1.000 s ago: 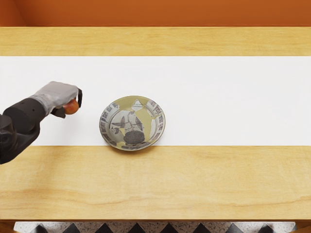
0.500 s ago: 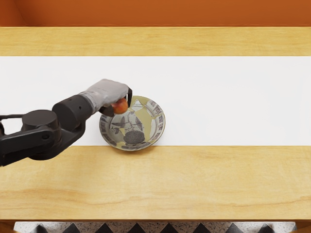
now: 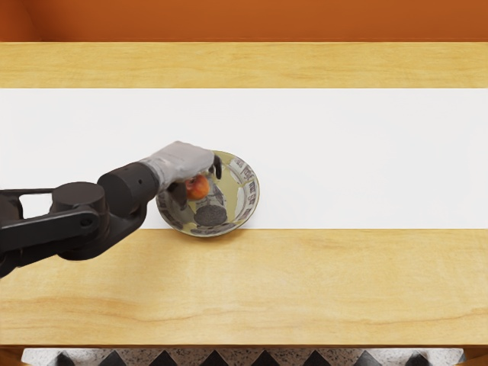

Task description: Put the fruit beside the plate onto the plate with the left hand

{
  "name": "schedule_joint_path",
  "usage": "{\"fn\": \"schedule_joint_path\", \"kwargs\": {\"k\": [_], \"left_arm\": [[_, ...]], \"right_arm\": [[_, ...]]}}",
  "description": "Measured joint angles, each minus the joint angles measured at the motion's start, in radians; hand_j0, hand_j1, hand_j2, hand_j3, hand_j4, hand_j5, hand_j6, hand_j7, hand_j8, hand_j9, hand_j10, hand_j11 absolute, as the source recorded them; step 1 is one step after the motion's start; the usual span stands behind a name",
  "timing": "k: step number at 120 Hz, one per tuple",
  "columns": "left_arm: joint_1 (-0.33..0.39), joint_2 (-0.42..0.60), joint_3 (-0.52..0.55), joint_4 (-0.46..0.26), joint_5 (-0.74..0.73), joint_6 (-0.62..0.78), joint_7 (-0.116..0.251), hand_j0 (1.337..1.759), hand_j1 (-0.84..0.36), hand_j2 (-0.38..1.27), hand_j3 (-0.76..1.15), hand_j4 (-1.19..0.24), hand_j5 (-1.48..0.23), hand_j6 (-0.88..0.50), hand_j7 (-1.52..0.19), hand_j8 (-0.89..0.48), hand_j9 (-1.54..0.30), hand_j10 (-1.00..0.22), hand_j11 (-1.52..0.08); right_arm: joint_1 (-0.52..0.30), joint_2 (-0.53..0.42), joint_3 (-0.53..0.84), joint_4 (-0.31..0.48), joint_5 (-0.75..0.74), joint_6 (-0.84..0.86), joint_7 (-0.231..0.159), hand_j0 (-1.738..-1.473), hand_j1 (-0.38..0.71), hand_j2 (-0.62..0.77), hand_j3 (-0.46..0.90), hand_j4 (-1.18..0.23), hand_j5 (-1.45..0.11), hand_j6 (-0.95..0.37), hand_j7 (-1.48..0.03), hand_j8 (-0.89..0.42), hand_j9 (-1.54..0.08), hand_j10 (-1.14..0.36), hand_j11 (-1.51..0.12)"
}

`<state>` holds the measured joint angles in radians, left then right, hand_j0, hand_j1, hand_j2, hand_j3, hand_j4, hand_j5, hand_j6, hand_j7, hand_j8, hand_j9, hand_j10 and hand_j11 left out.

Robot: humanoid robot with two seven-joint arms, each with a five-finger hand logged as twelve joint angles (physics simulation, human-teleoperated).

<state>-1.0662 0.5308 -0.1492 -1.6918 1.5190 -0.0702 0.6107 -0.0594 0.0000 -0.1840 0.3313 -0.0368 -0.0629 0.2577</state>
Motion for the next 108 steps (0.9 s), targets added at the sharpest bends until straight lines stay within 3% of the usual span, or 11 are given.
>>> {"fn": "schedule_joint_path", "kwargs": {"k": [9,19,33,44,52,65,81,108], "left_arm": [[-0.059,0.010,-0.004,0.000,-0.069,-0.003,0.000,1.654,0.08,0.06,0.00,-0.26,-0.39,-0.19,-0.40,-0.24,-0.40,-0.29,-0.41],[-0.065,0.078,-0.069,0.000,-0.231,-0.022,0.000,1.655,0.17,0.04,0.00,-0.18,-0.26,-0.13,-0.27,-0.16,-0.27,-0.19,-0.27],[-0.044,0.176,-0.262,0.000,-0.540,-0.204,0.000,1.656,0.25,0.02,0.00,-0.10,-0.15,-0.08,-0.15,-0.09,-0.15,-0.11,-0.15],[-0.041,0.378,-0.396,0.001,-0.825,-0.376,0.000,1.657,0.28,0.02,0.00,-0.07,-0.10,-0.05,-0.10,-0.06,-0.10,-0.07,-0.10],[-0.032,0.478,-0.447,0.012,-1.034,-0.454,0.000,1.657,0.30,0.01,0.00,-0.05,-0.07,-0.04,-0.07,-0.05,-0.07,-0.05,-0.07],[0.007,0.520,-0.482,0.059,-1.314,-0.510,0.000,1.658,0.32,0.01,0.00,-0.03,-0.04,-0.03,-0.04,-0.03,-0.04,-0.03,-0.04],[0.013,0.519,-0.498,0.089,-1.438,-0.533,0.000,1.658,0.33,0.00,0.00,-0.02,-0.02,-0.02,-0.02,-0.02,-0.02,-0.02,-0.02],[0.013,0.518,-0.502,0.106,-1.480,-0.540,0.000,1.658,0.34,0.00,0.00,-0.01,-0.01,-0.01,-0.01,-0.01,-0.01,-0.01,-0.01]], "right_arm": [[0.000,0.000,0.000,0.000,0.000,0.000,0.000,-1.658,-0.33,0.00,0.00,-0.02,-0.02,-0.02,-0.02,-0.02,-0.02,-0.02,-0.02],[0.000,0.000,0.000,0.000,0.000,0.000,0.000,-1.658,-0.33,0.00,0.00,-0.02,-0.02,-0.02,-0.02,-0.02,-0.02,-0.02,-0.02],[0.000,0.000,0.000,0.000,0.000,0.000,0.000,-1.658,-0.33,0.00,0.00,-0.02,-0.02,-0.02,-0.02,-0.02,-0.02,-0.02,-0.02],[0.000,0.000,0.000,0.000,0.000,0.000,0.000,-1.658,-0.33,0.00,0.00,-0.02,-0.02,-0.02,-0.02,-0.02,-0.02,-0.02,-0.02],[0.000,0.000,0.000,0.000,0.000,0.000,0.000,-1.658,-0.33,0.00,0.00,-0.02,-0.02,-0.02,-0.02,-0.02,-0.02,-0.02,-0.02],[0.000,0.000,0.000,0.000,0.000,0.000,0.000,-1.658,-0.33,0.00,0.00,-0.02,-0.02,-0.02,-0.02,-0.02,-0.02,-0.02,-0.02],[0.000,0.000,0.000,0.000,0.000,0.000,0.000,-1.658,-0.33,0.00,0.00,-0.02,-0.02,-0.02,-0.02,-0.02,-0.02,-0.02,-0.02],[0.000,0.000,0.000,0.000,0.000,0.000,0.000,-1.658,-0.33,0.00,0.00,-0.02,-0.02,-0.02,-0.02,-0.02,-0.02,-0.02,-0.02]]}}
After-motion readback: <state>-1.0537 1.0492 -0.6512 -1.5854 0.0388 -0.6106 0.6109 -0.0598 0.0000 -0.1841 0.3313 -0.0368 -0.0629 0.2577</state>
